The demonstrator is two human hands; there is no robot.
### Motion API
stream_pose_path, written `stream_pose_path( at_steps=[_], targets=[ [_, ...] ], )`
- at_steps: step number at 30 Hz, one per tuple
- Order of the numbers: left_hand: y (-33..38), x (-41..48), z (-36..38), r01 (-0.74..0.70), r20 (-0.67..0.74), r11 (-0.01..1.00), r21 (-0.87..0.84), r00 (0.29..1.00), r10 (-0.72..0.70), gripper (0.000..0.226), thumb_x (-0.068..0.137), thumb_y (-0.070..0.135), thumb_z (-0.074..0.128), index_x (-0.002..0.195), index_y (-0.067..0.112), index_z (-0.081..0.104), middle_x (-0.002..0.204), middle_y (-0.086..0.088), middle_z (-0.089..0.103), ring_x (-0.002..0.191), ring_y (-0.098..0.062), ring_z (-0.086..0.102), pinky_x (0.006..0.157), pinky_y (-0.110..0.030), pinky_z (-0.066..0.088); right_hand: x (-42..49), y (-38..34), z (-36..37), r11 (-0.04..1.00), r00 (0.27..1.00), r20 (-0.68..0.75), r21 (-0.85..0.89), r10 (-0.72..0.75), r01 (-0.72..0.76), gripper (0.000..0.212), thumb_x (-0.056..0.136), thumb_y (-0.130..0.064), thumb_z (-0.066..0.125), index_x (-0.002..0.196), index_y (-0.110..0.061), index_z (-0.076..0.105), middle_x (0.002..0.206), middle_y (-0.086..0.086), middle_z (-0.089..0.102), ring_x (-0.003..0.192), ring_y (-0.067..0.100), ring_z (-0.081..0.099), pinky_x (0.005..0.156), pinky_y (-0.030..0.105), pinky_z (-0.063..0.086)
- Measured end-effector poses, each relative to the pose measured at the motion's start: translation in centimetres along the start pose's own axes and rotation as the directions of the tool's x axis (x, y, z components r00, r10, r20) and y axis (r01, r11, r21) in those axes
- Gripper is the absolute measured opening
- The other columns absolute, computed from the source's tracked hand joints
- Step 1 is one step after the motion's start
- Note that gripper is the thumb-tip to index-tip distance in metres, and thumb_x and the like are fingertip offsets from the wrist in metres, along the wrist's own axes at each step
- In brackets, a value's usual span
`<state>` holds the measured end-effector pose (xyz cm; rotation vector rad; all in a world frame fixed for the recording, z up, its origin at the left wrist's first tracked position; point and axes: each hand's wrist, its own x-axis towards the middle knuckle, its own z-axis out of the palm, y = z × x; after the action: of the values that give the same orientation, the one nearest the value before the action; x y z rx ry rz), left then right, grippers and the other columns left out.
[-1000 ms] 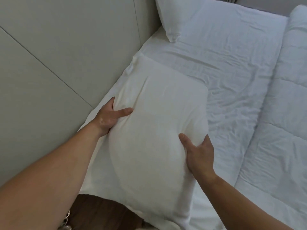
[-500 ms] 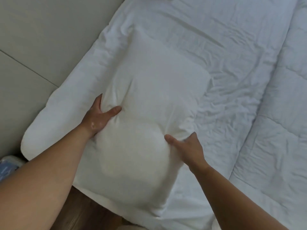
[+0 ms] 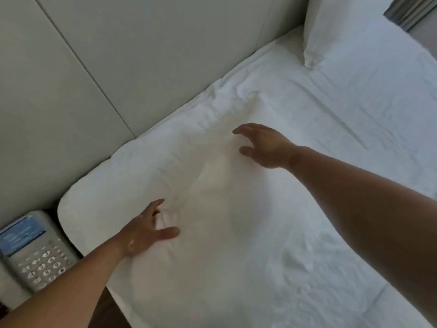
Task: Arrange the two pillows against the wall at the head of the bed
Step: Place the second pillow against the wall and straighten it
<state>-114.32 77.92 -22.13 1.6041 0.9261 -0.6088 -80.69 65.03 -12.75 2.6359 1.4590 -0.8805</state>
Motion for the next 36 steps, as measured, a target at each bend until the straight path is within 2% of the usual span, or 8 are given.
stream_pose_path(
  at_steps=[3, 7, 11, 15, 24, 30, 34, 36],
  targets=[
    [-1.9, 0.7, 0.3, 0.008, 0.028, 0.998, -0.063, 1.000, -0.006, 0.156, 0.022, 0.097, 0.070, 0.159, 0.037, 0.026, 0.152, 0.005, 0.049, 0.138, -0.020, 0.052, 0.106, -0.030, 0.041, 5.5, -1.1, -1.2, 0.996, 0.969, 0.247, -0.089, 0.000, 0.022, 0.074, 0.084, -0.023, 0.069, 0.151, -0.036, 0.042, 0.151, 0.001, 0.051, 0.131, 0.026, 0.054, 0.109, 0.043, 0.044],
    [-3.0, 1.3, 0.1, 0.040, 0.111, 0.984, -0.172, 0.994, -0.021, 0.110, 0.034, 0.081, 0.084, 0.130, 0.054, 0.037, 0.117, 0.028, 0.062, 0.112, -0.003, 0.061, 0.087, -0.013, 0.047, 11.0, -3.5, -0.4, 0.945, 0.832, 0.553, -0.295, 0.049, 0.141, 0.090, 0.072, -0.015, 0.074, 0.151, -0.044, 0.040, 0.147, -0.001, 0.048, 0.120, 0.022, 0.056, 0.100, 0.039, 0.050],
    [-5.2, 1.9, -0.4, 0.038, 0.167, 0.982, -0.185, 0.986, -0.006, 0.115, 0.044, 0.071, 0.094, 0.146, 0.051, 0.043, 0.134, 0.021, 0.067, 0.124, -0.007, 0.065, 0.112, -0.039, 0.048, 13.5, -4.1, 0.6, 0.822, 0.770, 0.607, -0.531, 0.199, 0.206, 0.095, 0.071, -0.032, 0.085, 0.154, -0.037, 0.039, 0.152, 0.000, 0.044, 0.135, 0.027, 0.048, 0.107, 0.041, 0.041],
    [-5.2, 0.4, -1.4, 0.046, 0.223, 0.995, -0.086, 0.974, -0.026, 0.093, 0.055, 0.069, 0.091, 0.139, 0.050, 0.055, 0.129, 0.025, 0.070, 0.120, -0.002, 0.066, 0.111, -0.034, 0.048, 13.6, -3.5, 1.4, 0.823, 0.779, 0.596, -0.531, 0.194, 0.201, 0.084, 0.053, -0.049, 0.091, 0.131, -0.030, 0.063, 0.130, -0.003, 0.062, 0.120, 0.027, 0.059, 0.103, 0.047, 0.046],
    [-4.6, -4.6, -2.1, -0.041, 0.051, 0.994, 0.097, 0.998, 0.037, 0.034, 0.066, 0.049, 0.092, 0.093, 0.031, 0.081, 0.092, 0.023, 0.081, 0.088, 0.002, 0.076, 0.079, -0.017, 0.055, 7.2, -2.5, -2.9, 0.905, 0.921, 0.390, -0.399, 0.021, 0.149, 0.018, 0.072, -0.040, 0.083, 0.078, -0.032, 0.068, 0.082, -0.006, 0.069, 0.087, 0.021, 0.066, 0.080, 0.042, 0.057],
    [1.3, -7.6, -10.6, -0.105, -0.195, 0.942, 0.318, 0.965, 0.173, 0.035, 0.065, 0.052, 0.092, 0.076, 0.022, 0.078, 0.070, 0.024, 0.076, 0.067, 0.009, 0.070, 0.057, -0.009, 0.045, 3.8, -4.1, -9.9, 0.934, 0.987, 0.156, -0.349, -0.027, 0.080, 0.025, 0.077, -0.036, 0.082, 0.099, -0.023, 0.077, 0.099, 0.000, 0.068, 0.102, 0.021, 0.056, 0.088, 0.042, 0.051],
    [5.9, -10.0, -15.5, -0.096, -0.310, 0.870, 0.483, 0.911, 0.272, 0.050, 0.052, 0.074, 0.076, 0.063, 0.026, 0.066, 0.057, 0.012, 0.069, 0.058, -0.003, 0.063, 0.051, -0.010, 0.037, 4.3, -6.4, -14.1, 0.909, 0.993, 0.028, -0.402, -0.112, 0.114, 0.028, 0.081, -0.036, 0.081, 0.092, -0.011, 0.074, 0.079, -0.003, 0.058, 0.093, 0.024, 0.050, 0.080, 0.036, 0.043],
    [7.8, -11.0, -17.8, -0.056, -0.355, 0.823, 0.565, 0.884, 0.304, 0.045, 0.065, 0.062, 0.086, 0.060, 0.028, 0.057, 0.057, 0.014, 0.057, 0.057, -0.007, 0.055, 0.053, -0.014, 0.034, 5.2, -7.5, -15.6, 0.890, 0.987, -0.040, -0.439, -0.158, 0.124, 0.034, 0.080, -0.039, 0.081, 0.101, -0.012, 0.077, 0.086, 0.002, 0.064, 0.098, 0.031, 0.058, 0.089, 0.041, 0.047]
  ],
)
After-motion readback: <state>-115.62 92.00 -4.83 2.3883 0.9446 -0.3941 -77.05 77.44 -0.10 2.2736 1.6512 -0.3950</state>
